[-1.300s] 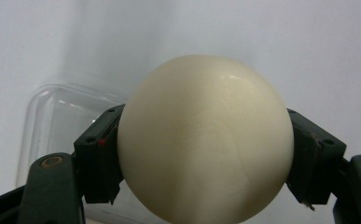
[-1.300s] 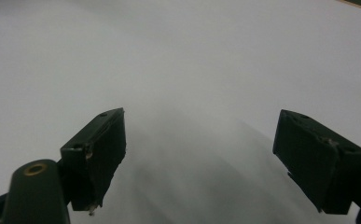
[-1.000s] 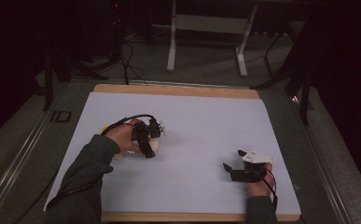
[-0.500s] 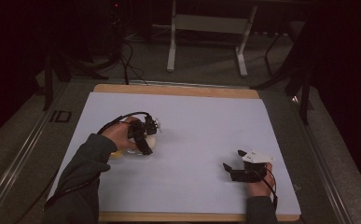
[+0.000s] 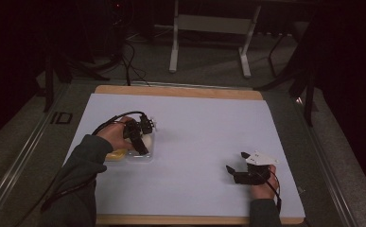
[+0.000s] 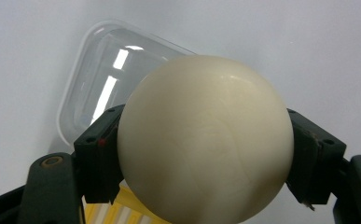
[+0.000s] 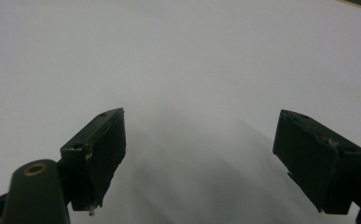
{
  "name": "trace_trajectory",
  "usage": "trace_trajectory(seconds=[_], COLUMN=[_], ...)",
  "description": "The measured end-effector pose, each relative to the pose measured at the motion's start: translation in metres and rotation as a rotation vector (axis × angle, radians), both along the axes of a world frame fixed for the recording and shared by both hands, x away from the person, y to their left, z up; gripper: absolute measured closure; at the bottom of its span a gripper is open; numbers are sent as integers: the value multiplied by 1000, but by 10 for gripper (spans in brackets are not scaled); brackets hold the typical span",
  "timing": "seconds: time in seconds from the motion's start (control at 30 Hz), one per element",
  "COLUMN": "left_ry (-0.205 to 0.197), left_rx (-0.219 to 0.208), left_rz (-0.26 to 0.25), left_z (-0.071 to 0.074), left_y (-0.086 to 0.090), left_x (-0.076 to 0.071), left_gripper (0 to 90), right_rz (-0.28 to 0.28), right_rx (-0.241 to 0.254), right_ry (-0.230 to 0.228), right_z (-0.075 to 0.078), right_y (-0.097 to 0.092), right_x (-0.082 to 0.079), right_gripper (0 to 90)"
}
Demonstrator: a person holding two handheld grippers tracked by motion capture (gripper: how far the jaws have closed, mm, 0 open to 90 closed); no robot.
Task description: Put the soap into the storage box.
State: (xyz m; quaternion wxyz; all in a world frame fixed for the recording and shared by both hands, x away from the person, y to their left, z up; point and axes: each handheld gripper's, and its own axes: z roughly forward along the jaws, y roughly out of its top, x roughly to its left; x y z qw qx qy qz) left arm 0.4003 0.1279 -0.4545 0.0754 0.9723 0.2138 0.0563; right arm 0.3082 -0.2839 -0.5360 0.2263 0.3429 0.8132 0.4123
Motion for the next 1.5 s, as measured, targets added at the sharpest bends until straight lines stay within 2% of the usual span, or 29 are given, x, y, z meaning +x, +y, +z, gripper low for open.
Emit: trace_trajectory(seconds=[1.5], left_ry=[4], left_rx=[-3], left_rz=[111], left_z=[3], left_y=[50], left_x=[6], left_gripper=[256], right_rz=[0], right_rx=[-2], right_ry=[0], right_z=[0], right_y=[0], right_x=[0], right_gripper=[171])
